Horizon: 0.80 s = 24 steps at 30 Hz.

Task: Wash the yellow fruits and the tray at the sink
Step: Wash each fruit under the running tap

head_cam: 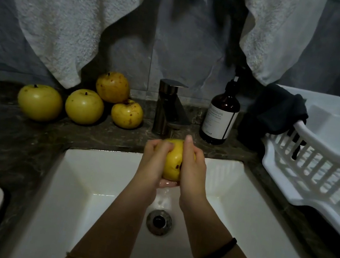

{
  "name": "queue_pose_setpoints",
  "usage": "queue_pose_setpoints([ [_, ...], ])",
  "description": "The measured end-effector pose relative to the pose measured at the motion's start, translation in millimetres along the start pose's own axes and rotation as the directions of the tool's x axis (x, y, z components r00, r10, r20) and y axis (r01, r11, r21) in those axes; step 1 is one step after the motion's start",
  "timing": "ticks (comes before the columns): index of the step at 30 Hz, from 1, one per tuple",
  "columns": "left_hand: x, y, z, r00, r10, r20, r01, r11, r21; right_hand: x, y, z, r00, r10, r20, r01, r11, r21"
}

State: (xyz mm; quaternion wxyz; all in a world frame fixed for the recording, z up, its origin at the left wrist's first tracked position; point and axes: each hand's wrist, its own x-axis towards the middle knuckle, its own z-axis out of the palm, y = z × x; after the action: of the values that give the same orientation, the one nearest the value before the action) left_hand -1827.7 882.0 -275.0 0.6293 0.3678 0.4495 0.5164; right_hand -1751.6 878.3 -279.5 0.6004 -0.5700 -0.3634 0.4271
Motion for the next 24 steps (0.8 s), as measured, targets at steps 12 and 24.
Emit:
queue_pose_setpoints([
  [12, 3, 1, -5, 0.943, -0.297, 0.153, 0.323, 0.925, -0.198, -4, -7, 0, 0.992, -0.125, 0.009, 0.126, 0.991, -0.037],
  [24, -4, 8, -4, 0.993, 0.119, 0.013, -0.115, 0.907, 0.406, 3, -4, -6, 0.972, 0.222, 0.074, -0.232, 0.960, 0.158],
])
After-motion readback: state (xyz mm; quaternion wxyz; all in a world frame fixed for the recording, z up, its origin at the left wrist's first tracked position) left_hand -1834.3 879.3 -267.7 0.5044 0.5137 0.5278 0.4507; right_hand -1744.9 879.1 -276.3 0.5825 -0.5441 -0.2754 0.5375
